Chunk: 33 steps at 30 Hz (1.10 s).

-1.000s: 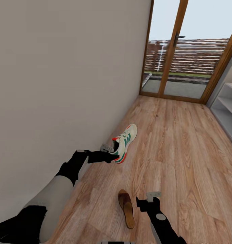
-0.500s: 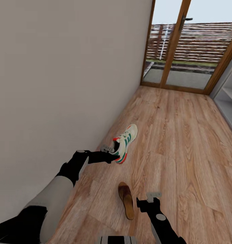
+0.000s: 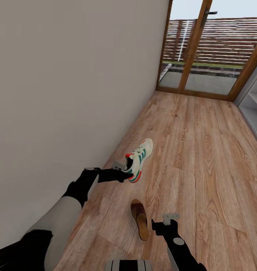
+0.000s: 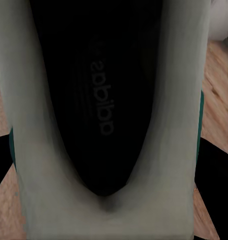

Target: Pick up the two gym shoes and the two sandals from the corridor floor and place them onto the hallstand (shoe rack) in the corridor, making sure they are on the rack and not on the floor. Arrange them so the two gym shoes are next to each other and the two sandals are next to each other.

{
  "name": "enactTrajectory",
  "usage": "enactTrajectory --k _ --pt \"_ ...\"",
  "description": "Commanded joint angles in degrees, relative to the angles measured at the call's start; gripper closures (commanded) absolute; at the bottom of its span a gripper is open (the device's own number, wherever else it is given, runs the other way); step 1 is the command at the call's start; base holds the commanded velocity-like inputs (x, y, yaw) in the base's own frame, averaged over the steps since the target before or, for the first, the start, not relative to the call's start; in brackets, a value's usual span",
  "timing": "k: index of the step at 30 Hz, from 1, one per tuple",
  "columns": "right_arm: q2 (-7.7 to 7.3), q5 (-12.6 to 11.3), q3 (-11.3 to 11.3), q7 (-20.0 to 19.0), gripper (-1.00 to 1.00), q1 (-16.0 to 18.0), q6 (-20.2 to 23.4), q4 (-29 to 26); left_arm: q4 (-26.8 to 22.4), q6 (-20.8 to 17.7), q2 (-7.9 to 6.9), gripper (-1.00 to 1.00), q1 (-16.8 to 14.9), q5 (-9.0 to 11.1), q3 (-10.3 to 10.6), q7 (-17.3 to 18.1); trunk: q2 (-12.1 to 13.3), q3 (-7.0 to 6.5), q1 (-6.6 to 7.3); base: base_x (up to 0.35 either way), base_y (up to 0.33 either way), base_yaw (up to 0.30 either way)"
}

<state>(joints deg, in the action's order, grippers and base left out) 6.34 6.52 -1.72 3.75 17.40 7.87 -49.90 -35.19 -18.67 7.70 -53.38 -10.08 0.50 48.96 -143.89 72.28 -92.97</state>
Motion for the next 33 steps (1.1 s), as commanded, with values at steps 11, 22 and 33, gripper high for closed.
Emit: enactTrajectory --k 11,22,33 --pt "0.07 0.7 -0.2 0.3 -1.0 0.0 0.3 1.5 -0.1 -0.6 2.3 1.0 0.1 2.9 0.1 1.9 0.0 0.49 -0.04 0.0 0.0 0.0" --pt "0.16 0.5 -0.1 0.3 -1.0 0.0 0.3 3.8 -0.1 -0.6 1.91 1.0 0.3 3.5 0.2 1.9 -0.2 3.02 -0.32 0.0 0.0 0.016" --pt "0.16 0.5 0.0 0.3 -1.0 0.0 0.2 3.8 -0.1 -0.7 1.86 1.0 0.2 3.5 0.3 1.9 -0.3 5.06 -0.48 0.0 0.0 0.149"
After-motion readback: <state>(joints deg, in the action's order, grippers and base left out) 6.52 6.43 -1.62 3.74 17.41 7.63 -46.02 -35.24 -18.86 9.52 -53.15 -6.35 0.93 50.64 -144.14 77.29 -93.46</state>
